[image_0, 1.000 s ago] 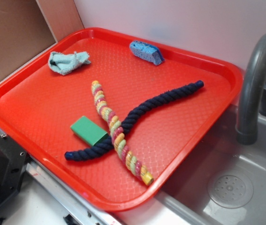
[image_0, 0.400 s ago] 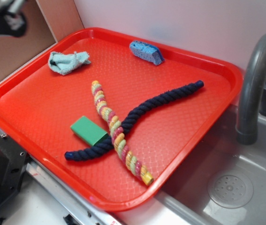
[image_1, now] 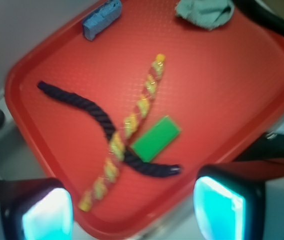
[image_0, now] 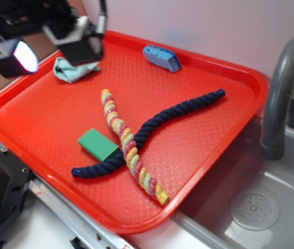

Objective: Grab the multicolored rope.

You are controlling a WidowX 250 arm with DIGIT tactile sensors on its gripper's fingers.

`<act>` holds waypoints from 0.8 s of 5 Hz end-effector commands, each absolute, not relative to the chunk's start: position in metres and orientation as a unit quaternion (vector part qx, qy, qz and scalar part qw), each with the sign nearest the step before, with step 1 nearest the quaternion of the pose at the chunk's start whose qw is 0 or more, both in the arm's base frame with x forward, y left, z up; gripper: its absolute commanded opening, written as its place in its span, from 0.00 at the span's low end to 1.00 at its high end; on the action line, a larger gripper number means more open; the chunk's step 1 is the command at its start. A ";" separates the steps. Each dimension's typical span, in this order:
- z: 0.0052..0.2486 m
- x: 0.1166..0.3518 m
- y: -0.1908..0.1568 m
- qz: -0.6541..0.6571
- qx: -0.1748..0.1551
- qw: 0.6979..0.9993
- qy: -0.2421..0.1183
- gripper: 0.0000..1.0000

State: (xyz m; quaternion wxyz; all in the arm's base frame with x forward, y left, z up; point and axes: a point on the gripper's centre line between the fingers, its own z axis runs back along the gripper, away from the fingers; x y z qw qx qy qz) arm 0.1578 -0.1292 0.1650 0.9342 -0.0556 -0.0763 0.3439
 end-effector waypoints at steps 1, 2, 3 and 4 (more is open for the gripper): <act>0.113 0.185 -0.162 0.436 -0.039 0.898 -0.048 1.00; 0.087 0.181 -0.172 0.456 -0.028 0.889 -0.024 1.00; 0.072 0.172 -0.179 0.462 -0.008 0.887 -0.008 1.00; 0.051 0.164 -0.176 0.465 0.010 0.885 0.001 1.00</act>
